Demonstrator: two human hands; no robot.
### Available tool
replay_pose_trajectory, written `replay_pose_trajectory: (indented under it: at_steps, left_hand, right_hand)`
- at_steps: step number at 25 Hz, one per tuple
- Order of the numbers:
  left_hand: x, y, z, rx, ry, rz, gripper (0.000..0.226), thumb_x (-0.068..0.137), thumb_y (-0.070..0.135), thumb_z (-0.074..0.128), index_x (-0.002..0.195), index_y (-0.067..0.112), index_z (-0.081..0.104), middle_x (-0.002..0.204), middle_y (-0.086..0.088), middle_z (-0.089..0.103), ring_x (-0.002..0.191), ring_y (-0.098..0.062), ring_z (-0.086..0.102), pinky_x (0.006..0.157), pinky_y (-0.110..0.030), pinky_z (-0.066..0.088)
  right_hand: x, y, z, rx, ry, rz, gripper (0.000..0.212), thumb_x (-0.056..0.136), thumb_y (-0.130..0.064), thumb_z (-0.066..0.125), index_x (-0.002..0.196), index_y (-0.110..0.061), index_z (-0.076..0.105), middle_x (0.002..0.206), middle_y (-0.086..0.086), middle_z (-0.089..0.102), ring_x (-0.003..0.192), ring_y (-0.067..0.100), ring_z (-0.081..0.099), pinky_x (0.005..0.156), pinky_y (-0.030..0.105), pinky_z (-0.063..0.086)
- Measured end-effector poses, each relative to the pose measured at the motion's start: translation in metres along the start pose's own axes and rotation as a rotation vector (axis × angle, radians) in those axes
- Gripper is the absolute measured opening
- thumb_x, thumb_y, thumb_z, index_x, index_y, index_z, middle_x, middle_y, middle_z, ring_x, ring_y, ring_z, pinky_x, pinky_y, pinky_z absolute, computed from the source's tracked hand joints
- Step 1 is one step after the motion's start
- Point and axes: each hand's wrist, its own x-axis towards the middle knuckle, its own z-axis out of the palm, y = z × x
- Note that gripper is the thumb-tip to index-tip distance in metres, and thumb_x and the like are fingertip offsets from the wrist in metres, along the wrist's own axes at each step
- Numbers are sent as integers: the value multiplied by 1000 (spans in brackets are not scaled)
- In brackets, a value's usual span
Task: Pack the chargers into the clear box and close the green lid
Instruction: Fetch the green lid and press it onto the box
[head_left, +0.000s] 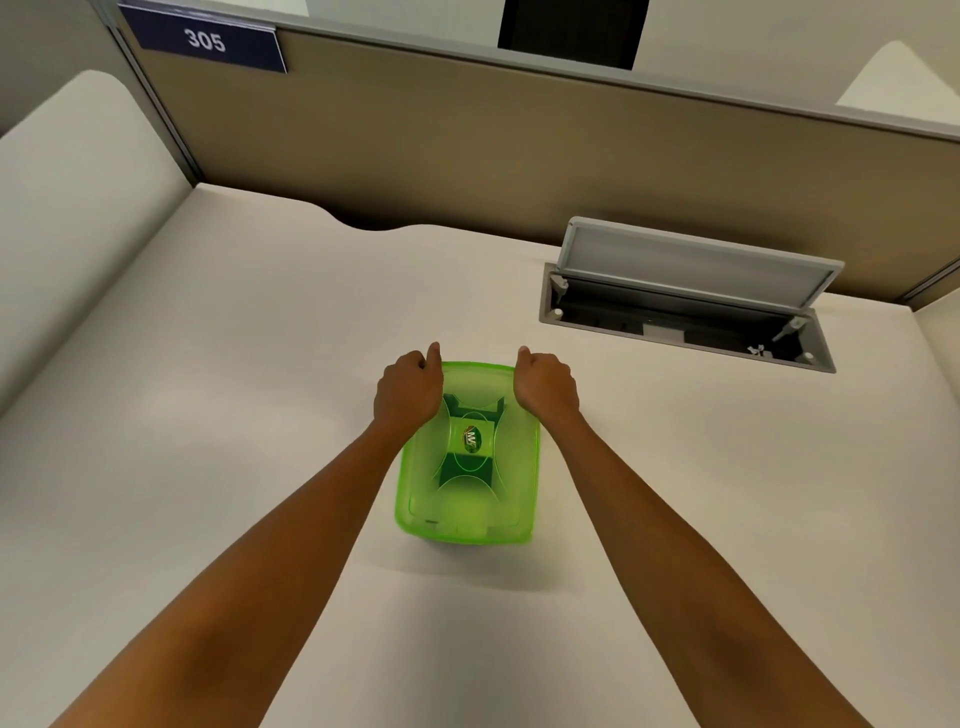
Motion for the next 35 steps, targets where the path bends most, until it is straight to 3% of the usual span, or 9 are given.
replay_pose_trajectory:
  at_steps: [7, 17, 19, 20, 22, 28, 30, 32, 35]
  left_hand:
    - [4, -5, 0, -37, -41, 29, 55, 104, 49, 35, 61, 15, 32, 57, -2, 39, 55, -18, 36, 54, -31, 26]
    - [3, -7, 0, -138, -47, 22, 58, 97, 56, 50, 62, 12, 37, 59, -3, 40, 57, -18, 38, 59, -32, 31]
    - [3, -7, -1, -173, -58, 12, 59, 90, 60, 59, 65, 11, 40, 62, -4, 41, 59, -17, 39, 60, -33, 32]
    - [2, -5, -2, -192, -60, 2, 59, 88, 60, 62, 65, 11, 40, 62, -4, 40, 59, -17, 38, 60, -32, 32]
    - [-2, -4, -5, -230, -54, -35, 59, 88, 59, 64, 63, 13, 37, 60, -2, 38, 58, -17, 37, 59, -31, 31]
    - [-39, -14, -1, -401, 146, -293, 59, 90, 61, 58, 63, 15, 34, 63, 0, 38, 62, -20, 37, 54, -33, 31]
    - [-62, -24, 1, -481, 173, -341, 58, 93, 61, 54, 69, 9, 43, 69, -5, 46, 66, -23, 47, 54, -35, 47]
    - [-89, -31, 5, -584, 157, -313, 57, 97, 56, 51, 79, 2, 51, 77, -11, 54, 66, -25, 61, 52, -41, 60]
    - [-133, -41, 13, -592, 180, -196, 51, 101, 47, 48, 73, 5, 44, 68, -14, 47, 52, -29, 63, 43, -33, 56]
  right_hand:
    - [7, 1, 6, 38, -24, 53, 56, 103, -34, 22, 121, 6, 57, 127, 25, 59, 118, 40, 55, 100, 41, 42]
    - [2, 0, 6, 62, 18, 88, 52, 104, -32, 26, 117, 6, 60, 122, 24, 62, 115, 39, 58, 94, 41, 46]
    - [1, 3, 6, 113, 19, 90, 51, 103, -32, 29, 104, 3, 65, 108, 21, 66, 106, 37, 61, 84, 38, 47]
    - [-1, 4, 5, 140, 18, 77, 50, 102, -32, 31, 86, 0, 65, 91, 17, 66, 94, 35, 62, 74, 34, 45]
    - [-6, 8, 0, 168, 44, 32, 50, 101, -34, 35, 60, -9, 49, 65, 5, 54, 74, 28, 56, 65, 30, 36]
    - [-29, 55, -20, 241, 147, 10, 41, 98, -46, 40, 99, -10, 61, 92, 3, 64, 84, 23, 55, 74, 31, 38]
    - [-37, 78, -30, 282, 190, 32, 39, 98, -44, 42, 100, -10, 61, 92, 3, 65, 86, 22, 57, 76, 32, 40]
    - [-45, 94, -36, 322, 198, 51, 39, 99, -41, 42, 102, -7, 62, 92, 2, 63, 89, 22, 56, 79, 33, 42]
    - [-55, 106, -39, 394, 206, 84, 40, 100, -39, 41, 95, -4, 59, 89, 5, 60, 88, 24, 54, 77, 31, 38]
